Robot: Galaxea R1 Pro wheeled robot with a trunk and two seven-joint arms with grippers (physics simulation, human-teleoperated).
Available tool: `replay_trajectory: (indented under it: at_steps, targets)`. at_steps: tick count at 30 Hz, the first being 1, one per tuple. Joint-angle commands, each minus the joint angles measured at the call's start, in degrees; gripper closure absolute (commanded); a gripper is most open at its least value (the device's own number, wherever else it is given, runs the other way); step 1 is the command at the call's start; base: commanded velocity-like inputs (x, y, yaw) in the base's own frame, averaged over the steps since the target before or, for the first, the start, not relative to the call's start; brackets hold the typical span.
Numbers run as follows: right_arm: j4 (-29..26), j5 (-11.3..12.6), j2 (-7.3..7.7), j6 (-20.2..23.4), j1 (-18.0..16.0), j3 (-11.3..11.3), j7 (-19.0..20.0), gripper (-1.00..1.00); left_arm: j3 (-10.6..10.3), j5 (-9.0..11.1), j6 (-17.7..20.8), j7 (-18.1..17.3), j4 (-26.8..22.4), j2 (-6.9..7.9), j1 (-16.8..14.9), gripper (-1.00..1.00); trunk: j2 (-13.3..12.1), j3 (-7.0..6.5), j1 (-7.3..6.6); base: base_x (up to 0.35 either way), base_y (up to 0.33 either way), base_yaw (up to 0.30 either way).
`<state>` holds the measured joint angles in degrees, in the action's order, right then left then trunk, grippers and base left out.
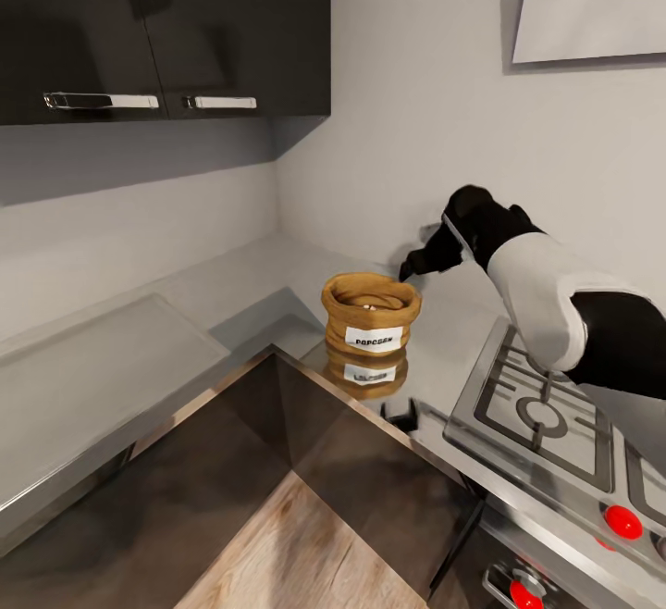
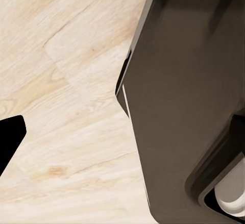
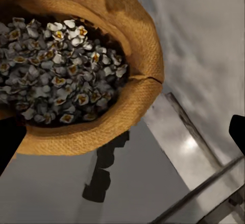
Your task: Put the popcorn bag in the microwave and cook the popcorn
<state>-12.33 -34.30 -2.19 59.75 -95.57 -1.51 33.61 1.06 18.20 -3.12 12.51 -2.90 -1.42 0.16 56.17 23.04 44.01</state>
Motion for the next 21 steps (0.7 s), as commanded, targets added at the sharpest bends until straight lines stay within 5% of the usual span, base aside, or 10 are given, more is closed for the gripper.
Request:
replay_trajectory:
  at_steps: [1, 4, 8, 12, 21]
  targets:
    - [-0.07, -0.68, -0.01, -0.75, -0.04, 1.15, 2.24, -1.00, 0.08, 0.25, -0.13, 0.14, -0.09, -0.04, -0.01, -1.00, 0.04, 0.06, 0.00, 0.000, 0.000, 0.000]
    - [-0.11, -0.76, 0.63, -3.99, -0.04, 3.26, 7.84, -1.00, 0.08, 0.25, -0.13, 0.14, -0.09, -0.02, 0.01, -1.00, 0.04, 0.06, 0.00, 0.000, 0.000, 0.000]
    - [-0.22, -0.79, 1.17, -5.70, -0.01, 3.75, 9.90, -1.00, 0.08, 0.25, -0.13, 0.14, -0.09, -0.02, 0.00, -1.00, 0.04, 0.06, 0.00, 0.000, 0.000, 0.000]
    - [-0.17, -1.04, 1.00, -5.84, -0.03, 4.62, 9.99, -1.00, 0.08, 0.25, -0.13, 0.14, -0.09, -0.06, 0.00, -1.00, 0.04, 0.06, 0.00, 0.000, 0.000, 0.000]
    - [-0.13, -5.83, 0.65, -5.26, 0.00, 5.64, 6.46, -1.00, 0.08, 0.25, -0.13, 0.14, -0.09, -0.07, 0.01, -1.00, 0.04, 0.06, 0.00, 0.000, 0.000, 0.000]
